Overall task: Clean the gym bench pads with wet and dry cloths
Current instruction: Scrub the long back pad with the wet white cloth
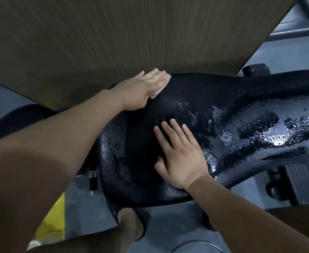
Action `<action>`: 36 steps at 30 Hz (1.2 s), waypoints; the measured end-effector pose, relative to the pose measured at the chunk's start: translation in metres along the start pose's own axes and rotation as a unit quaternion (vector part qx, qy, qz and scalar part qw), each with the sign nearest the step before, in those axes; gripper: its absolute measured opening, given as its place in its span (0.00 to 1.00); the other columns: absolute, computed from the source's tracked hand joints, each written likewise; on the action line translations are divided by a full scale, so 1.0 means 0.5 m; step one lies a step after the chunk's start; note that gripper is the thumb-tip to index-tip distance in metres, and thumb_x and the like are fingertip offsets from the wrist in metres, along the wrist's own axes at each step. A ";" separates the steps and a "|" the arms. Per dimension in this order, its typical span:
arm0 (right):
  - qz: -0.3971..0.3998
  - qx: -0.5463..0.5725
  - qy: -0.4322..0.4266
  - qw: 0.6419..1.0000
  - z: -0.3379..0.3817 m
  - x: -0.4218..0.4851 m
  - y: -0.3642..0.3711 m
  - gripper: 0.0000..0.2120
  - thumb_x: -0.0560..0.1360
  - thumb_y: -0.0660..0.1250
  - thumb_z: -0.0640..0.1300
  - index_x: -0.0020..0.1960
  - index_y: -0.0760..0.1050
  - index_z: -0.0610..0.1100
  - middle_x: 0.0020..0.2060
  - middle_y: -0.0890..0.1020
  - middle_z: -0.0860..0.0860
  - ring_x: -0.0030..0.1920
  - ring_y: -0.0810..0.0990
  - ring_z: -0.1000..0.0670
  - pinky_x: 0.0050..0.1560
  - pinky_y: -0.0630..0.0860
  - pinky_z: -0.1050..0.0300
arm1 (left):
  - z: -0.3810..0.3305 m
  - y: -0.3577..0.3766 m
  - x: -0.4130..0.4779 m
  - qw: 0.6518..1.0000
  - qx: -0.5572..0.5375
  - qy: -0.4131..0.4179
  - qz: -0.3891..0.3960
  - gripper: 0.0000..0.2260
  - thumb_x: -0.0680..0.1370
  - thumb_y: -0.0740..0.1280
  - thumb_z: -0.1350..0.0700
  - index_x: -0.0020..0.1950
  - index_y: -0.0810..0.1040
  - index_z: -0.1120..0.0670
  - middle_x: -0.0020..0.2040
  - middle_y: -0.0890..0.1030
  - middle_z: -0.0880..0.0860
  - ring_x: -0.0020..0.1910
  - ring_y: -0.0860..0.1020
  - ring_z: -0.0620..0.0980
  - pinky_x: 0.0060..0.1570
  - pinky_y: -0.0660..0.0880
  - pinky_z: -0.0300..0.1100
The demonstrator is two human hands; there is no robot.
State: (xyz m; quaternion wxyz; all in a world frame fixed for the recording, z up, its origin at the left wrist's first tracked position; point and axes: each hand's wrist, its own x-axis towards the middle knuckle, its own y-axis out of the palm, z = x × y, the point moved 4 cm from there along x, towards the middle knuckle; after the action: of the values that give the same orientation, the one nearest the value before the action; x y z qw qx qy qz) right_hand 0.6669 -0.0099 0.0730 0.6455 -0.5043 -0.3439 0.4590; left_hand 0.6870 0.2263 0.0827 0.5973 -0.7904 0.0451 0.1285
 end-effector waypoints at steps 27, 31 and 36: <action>0.006 -0.035 -0.005 0.999 0.008 -0.004 -0.004 0.36 0.76 0.53 0.57 0.81 0.59 0.44 0.79 0.63 0.43 0.82 0.52 0.44 0.81 0.50 0.43 | -0.082 0.066 -0.234 0.974 -0.034 -0.222 -0.036 0.43 0.75 0.57 0.71 0.83 0.42 0.46 0.84 0.43 0.46 0.82 0.39 0.47 0.81 0.41 0.54; 0.000 -0.030 -0.005 1.000 0.007 -0.006 -0.002 0.35 0.76 0.52 0.56 0.81 0.60 0.44 0.79 0.63 0.43 0.82 0.53 0.44 0.81 0.50 0.43 | -0.132 0.093 -0.249 0.965 -0.071 -0.246 -0.049 0.41 0.77 0.57 0.71 0.84 0.41 0.49 0.84 0.41 0.49 0.82 0.37 0.50 0.80 0.40 0.49; 0.003 -0.027 -0.004 1.000 0.008 -0.010 -0.006 0.35 0.77 0.50 0.57 0.81 0.59 0.44 0.79 0.63 0.43 0.82 0.53 0.44 0.81 0.50 0.44 | -0.286 0.182 -0.411 0.971 -0.070 -0.218 -0.068 0.43 0.76 0.57 0.70 0.83 0.40 0.48 0.84 0.41 0.48 0.81 0.36 0.49 0.80 0.41 0.48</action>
State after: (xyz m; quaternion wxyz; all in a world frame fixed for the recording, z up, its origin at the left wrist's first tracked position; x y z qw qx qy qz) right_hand 0.6621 -0.0135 0.0772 0.6289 -0.5211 -0.3573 0.4530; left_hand 0.4902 0.0471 0.0869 0.5432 -0.7845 -0.1489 0.2593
